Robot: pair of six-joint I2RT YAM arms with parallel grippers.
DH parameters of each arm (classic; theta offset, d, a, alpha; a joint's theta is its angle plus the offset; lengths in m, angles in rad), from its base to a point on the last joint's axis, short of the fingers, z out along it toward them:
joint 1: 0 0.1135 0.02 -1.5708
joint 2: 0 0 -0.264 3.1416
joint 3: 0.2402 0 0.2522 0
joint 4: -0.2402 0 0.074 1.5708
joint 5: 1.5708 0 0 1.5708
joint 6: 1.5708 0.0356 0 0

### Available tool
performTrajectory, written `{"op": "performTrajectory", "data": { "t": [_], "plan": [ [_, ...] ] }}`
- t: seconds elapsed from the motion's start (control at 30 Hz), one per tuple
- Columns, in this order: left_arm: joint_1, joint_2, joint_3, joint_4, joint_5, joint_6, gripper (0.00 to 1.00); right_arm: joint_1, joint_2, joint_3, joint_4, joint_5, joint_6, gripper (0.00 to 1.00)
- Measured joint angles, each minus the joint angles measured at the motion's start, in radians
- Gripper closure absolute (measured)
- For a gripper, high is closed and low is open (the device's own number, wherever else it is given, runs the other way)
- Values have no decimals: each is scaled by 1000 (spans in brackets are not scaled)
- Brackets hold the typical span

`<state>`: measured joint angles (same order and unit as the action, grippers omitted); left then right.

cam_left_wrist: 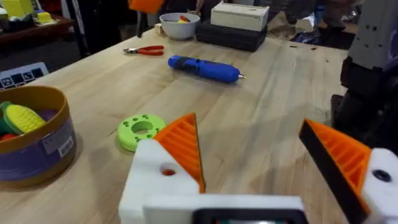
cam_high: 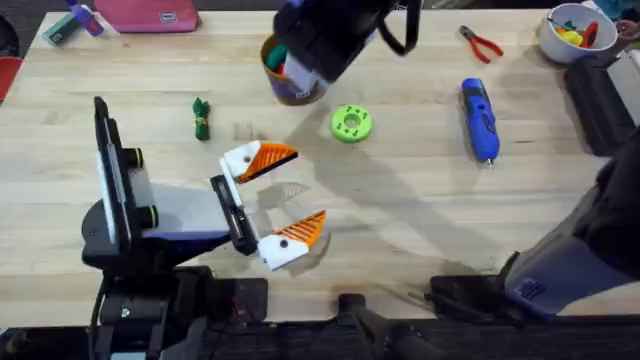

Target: Pick up the gripper from the table and insert it into the empty holder that is missing its gripper. Then pick up a screw, insert it into the mounting hole, and use the screwdriver to tighten it. Finally, clean up the table by picking up the vegetable and placing it into the bucket.

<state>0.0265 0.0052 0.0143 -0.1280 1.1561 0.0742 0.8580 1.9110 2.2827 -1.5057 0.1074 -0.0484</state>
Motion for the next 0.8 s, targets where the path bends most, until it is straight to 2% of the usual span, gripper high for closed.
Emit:
{"op": "performTrajectory", "data": {
  "t": [0.5,0.8],
  "plan": [
    [0,0,0,0,0,0,14,217,32,20,-3,0,-260,996],
    [0,0,0,0,0,0,15,233,82,20,36,-20,-461,996]
  ]
}}
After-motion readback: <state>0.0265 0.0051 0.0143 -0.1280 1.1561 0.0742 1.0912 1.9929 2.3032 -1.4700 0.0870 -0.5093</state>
